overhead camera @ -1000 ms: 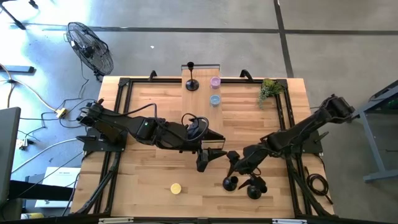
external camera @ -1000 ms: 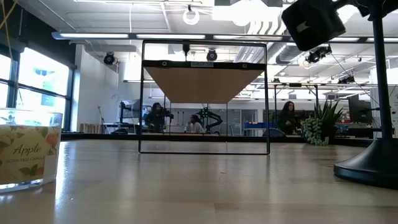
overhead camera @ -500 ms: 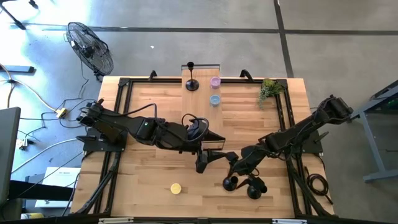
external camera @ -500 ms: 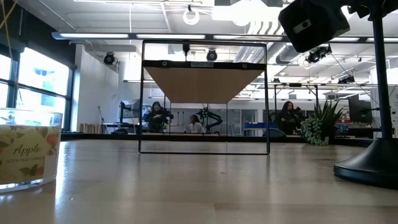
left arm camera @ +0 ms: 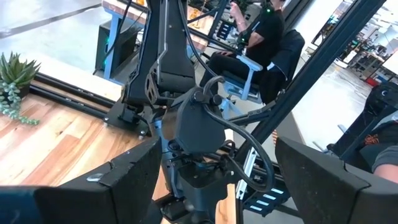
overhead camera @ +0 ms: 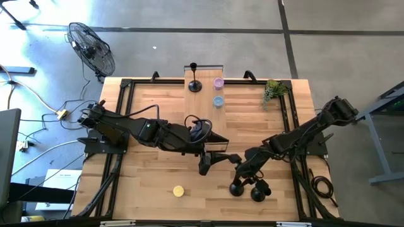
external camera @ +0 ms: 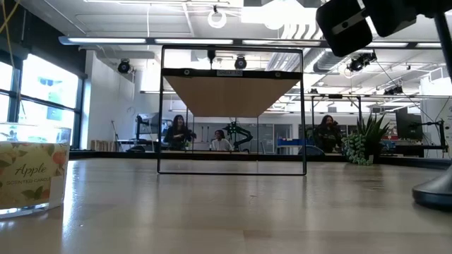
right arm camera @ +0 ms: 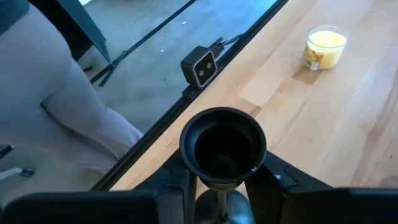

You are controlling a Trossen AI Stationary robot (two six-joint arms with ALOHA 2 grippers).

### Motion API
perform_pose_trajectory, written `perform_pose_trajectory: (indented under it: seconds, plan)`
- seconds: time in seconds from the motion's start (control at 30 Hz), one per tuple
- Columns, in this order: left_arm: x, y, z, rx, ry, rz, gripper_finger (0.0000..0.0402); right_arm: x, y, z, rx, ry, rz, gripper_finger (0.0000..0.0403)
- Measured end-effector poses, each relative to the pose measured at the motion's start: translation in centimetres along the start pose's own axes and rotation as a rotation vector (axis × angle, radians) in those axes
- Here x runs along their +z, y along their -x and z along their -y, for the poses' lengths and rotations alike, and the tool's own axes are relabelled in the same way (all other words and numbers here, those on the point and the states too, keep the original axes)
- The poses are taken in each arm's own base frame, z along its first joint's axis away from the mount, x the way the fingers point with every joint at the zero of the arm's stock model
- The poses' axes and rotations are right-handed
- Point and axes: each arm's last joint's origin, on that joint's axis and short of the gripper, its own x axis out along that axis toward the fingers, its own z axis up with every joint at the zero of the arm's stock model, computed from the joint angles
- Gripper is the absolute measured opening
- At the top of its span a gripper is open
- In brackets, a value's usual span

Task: Pick & Place candle stick holders
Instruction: Put the left black candle holder on the shelf

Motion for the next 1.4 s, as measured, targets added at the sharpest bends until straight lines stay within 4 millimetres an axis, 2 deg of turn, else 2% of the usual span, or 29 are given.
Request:
perform_pose_trajectory:
  seconds: [0.23, 0.37, 0.6, 0.8, 1.0, 1.17, 1.27, 1.4]
  plan:
    - [0.0, 0.0, 0.0, -0.017, 0.005, -0.009, 0.0309, 0.0, 0.0, 0.0, 0.014, -0.005, 0.004, 0.0093]
    - [0.0, 0.0, 0.1, -0.022, 0.035, -0.012, 0.0309, 0.5, 0.7, -0.3, -0.005, 0.005, 0.034, 0.0093]
    - [-0.1, 0.0, 0.2, -0.066, 0.081, -0.041, 0.0309, 2.3, 4.7, -1.2, -0.055, 0.04, 0.151, 0.0093]
    - [-0.6, 0.0, 0.0, -0.063, 0.066, -0.098, 0.0309, 2.9, 8.2, -2.2, -0.167, 0.097, 0.215, 0.0093]
    - [-3.3, -2.2, -0.7, 0.018, 0.001, -0.219, 0.0309, 2.9, 10.3, -1.7, -0.257, 0.092, 0.236, 0.0093]
    - [-5.7, -4.7, -1.2, 0.067, -0.238, -0.257, 0.0309, 3.0, 11.4, -1.1, -0.277, 0.066, 0.218, 0.0093]
    - [-6.9, -6.0, -1.5, 0.09, -0.292, -0.265, 0.0309, 3.7, 12.3, -0.9, -0.271, 0.055, 0.211, 0.0093]
    - [-7.6, -7.2, -1.8, 0.11, -0.291, -0.247, 0.0309, 5.1, 13.2, -1.1, -0.273, 0.082, 0.236, 0.0093]
